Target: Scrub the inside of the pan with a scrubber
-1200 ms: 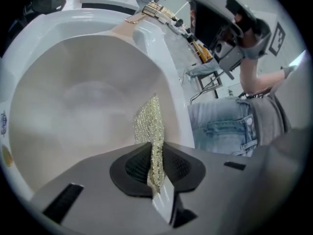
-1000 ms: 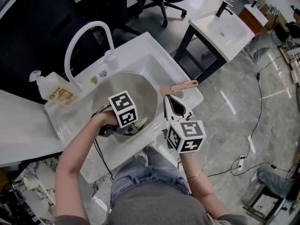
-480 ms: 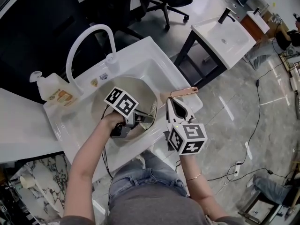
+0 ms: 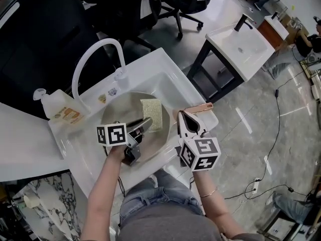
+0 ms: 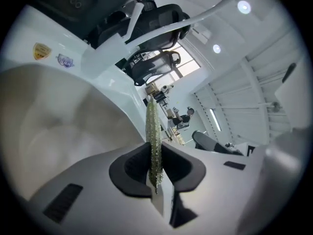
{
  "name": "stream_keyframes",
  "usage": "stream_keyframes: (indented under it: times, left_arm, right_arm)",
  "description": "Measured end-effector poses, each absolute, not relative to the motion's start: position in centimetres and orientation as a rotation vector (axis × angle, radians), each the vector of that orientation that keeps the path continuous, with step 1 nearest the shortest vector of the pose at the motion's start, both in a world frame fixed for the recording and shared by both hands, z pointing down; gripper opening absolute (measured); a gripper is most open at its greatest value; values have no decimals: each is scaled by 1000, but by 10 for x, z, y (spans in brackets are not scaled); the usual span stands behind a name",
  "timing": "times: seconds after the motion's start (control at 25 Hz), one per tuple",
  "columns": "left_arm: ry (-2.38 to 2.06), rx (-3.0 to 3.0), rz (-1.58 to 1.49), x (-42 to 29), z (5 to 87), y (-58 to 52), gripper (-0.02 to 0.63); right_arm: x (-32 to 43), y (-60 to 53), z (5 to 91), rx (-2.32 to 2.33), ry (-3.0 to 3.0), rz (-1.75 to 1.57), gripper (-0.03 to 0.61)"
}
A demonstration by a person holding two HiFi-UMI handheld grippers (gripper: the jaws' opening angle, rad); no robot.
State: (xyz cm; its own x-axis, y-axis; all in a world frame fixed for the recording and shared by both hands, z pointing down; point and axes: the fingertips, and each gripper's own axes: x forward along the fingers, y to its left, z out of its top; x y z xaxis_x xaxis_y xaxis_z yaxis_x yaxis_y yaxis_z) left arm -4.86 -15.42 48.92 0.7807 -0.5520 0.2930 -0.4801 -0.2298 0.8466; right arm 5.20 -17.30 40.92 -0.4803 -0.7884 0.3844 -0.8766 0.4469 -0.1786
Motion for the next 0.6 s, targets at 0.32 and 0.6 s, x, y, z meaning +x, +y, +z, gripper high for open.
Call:
stream_keyframes:
  times: [0.32,0.6]
  left_arm:
    - [-804,1720,241,-38,561,-141,60]
    - [-976,1681,504,-59,590,-150,60]
  right_arm:
    - [56,-182,414,1436,-2446,540,11]
    - [56,-191,418,1420,-2443,553,11]
